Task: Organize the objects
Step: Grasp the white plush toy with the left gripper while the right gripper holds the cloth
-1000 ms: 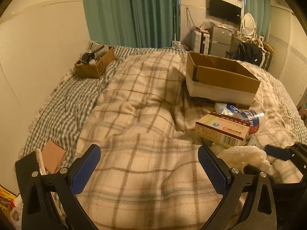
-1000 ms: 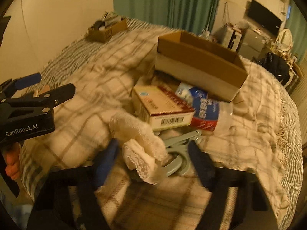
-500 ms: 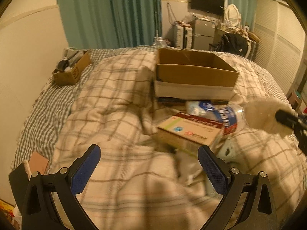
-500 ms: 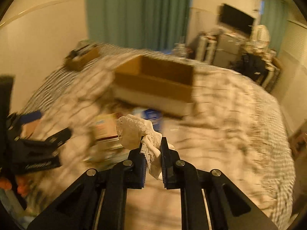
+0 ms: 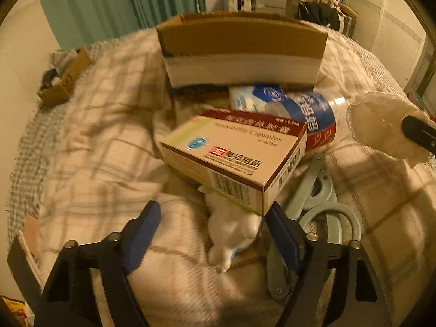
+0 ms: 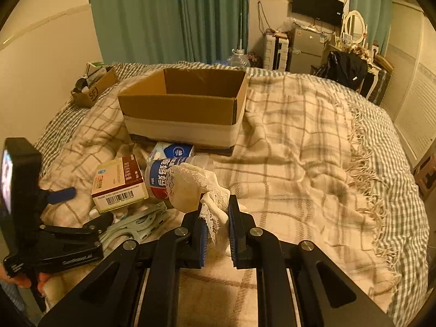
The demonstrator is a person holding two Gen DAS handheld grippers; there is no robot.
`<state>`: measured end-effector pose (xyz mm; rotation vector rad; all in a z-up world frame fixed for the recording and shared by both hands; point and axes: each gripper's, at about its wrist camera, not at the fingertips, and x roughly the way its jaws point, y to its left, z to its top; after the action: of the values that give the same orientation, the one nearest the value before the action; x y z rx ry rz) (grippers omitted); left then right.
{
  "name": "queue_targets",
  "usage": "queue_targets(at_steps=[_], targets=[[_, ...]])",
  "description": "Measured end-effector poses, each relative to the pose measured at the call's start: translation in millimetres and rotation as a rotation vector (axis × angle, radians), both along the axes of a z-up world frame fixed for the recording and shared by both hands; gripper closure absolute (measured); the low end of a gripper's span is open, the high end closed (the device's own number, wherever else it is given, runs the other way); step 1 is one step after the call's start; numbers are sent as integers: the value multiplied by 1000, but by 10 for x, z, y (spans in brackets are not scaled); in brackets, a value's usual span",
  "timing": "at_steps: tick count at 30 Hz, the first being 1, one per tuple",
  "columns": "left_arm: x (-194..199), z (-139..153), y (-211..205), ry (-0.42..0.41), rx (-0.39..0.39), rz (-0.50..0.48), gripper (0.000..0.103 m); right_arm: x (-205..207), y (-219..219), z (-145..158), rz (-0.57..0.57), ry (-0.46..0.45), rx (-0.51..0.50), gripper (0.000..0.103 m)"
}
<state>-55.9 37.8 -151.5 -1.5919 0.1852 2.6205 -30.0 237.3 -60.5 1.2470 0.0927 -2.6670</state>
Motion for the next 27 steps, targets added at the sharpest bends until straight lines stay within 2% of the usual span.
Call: queue_targets(at_steps=[5, 8, 15, 25, 27], targets=[[-40, -117, 16, -59, 60, -42, 47, -28, -17, -84, 14, -20, -3, 91], [12, -80, 40, -50, 46, -62, 57, -21, -45, -81, 14, -18, 2, 91], [191, 166, 13, 11, 41, -83, 64, 92, -129, 67, 23, 12, 15, 91], [531, 548, -154, 86, 102, -91, 74, 375, -314, 389, 55, 91, 34, 91], [594, 622, -150, 108, 105, -101, 81, 428, -339, 445, 59, 104, 34, 91]])
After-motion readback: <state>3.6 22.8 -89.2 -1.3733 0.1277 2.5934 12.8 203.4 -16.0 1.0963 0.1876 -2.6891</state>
